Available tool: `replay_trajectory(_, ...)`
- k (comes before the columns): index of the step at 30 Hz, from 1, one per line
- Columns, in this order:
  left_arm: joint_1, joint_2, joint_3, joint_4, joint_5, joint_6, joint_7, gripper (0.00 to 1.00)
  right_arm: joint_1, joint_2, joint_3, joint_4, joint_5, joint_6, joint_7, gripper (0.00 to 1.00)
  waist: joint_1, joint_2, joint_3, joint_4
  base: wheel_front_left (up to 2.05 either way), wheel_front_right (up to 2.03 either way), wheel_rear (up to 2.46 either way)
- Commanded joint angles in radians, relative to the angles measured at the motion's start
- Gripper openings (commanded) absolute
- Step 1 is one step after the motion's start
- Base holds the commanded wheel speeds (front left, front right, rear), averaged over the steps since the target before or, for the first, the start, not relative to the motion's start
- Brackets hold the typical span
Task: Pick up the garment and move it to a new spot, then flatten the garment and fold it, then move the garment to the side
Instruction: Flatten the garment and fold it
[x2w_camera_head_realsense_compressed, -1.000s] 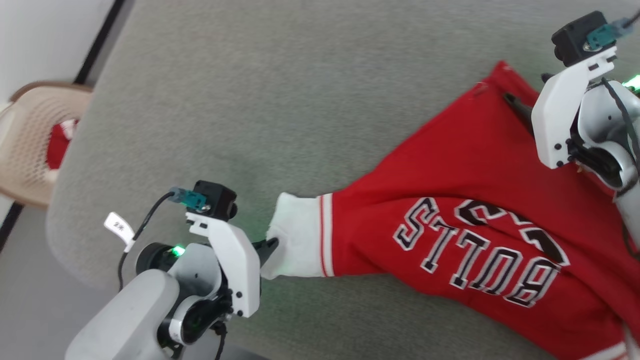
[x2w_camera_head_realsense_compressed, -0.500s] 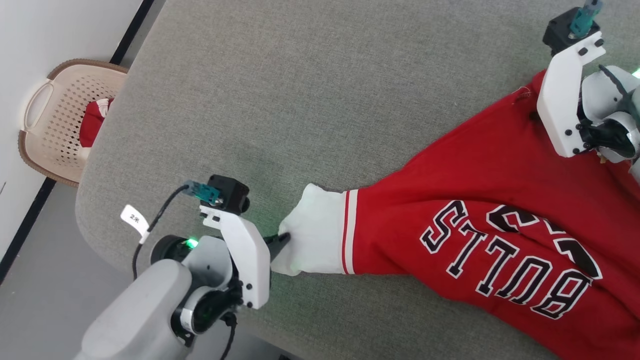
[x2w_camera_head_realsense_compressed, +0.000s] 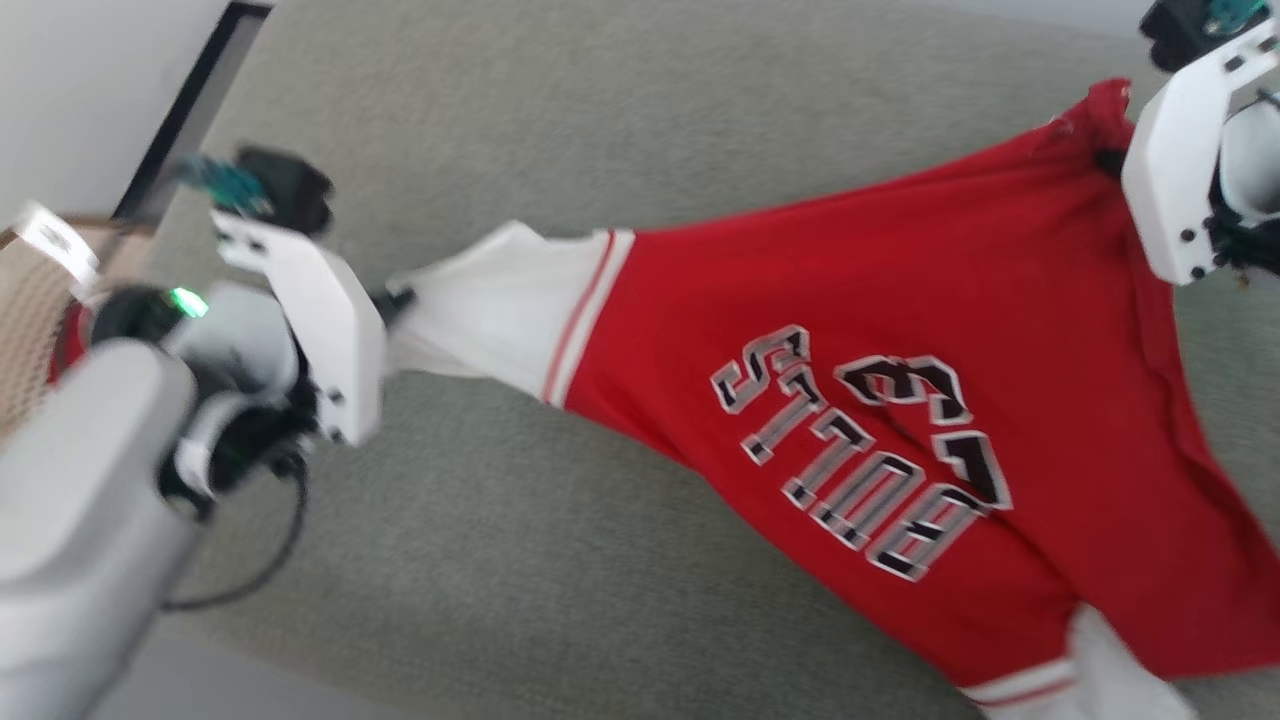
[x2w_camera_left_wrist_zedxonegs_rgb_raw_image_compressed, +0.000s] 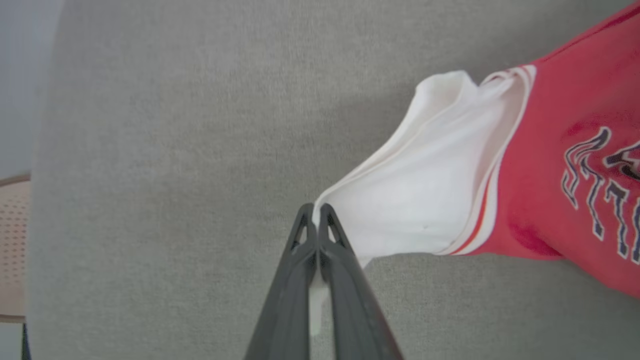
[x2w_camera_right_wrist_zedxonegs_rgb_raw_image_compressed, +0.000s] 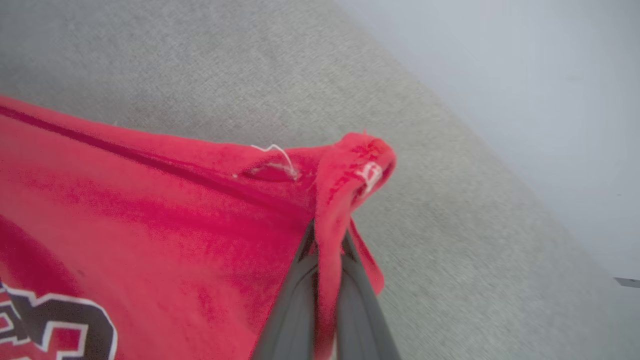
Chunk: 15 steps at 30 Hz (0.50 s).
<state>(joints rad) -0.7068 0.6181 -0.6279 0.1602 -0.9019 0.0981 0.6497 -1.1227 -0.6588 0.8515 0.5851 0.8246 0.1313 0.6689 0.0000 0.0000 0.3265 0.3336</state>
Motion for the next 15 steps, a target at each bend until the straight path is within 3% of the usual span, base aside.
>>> replay_trajectory(1, -0.033, 0.024, 0.01, 0.004, 0.024, 0.002, 0.018, 0.0, -0.015, -0.019, -0.005, -0.006, 0.003, -0.001, -0.011, 0.0, 0.0, 0.0, -0.043, -0.049, 0.0, 0.0, 0.0)
replay_trajectory(5, -0.153, 0.07, 0.026, 0.017, 0.038, -0.012, 0.086, 0.0, -0.04, -0.035, -0.042, -0.041, 0.029, -0.003, -0.049, 0.0, 0.0, 0.0, -0.088, -0.113, 0.0, 0.0, 0.0)
replay_trajectory(15, -0.376, 0.06, 0.038, 0.132, 0.073, -0.049, 0.137, 0.0, -0.068, 0.024, -0.163, -0.041, 0.015, -0.003, -0.096, 0.0, 0.0, 0.0, -0.155, -0.219, 0.0, 0.0, 0.0)
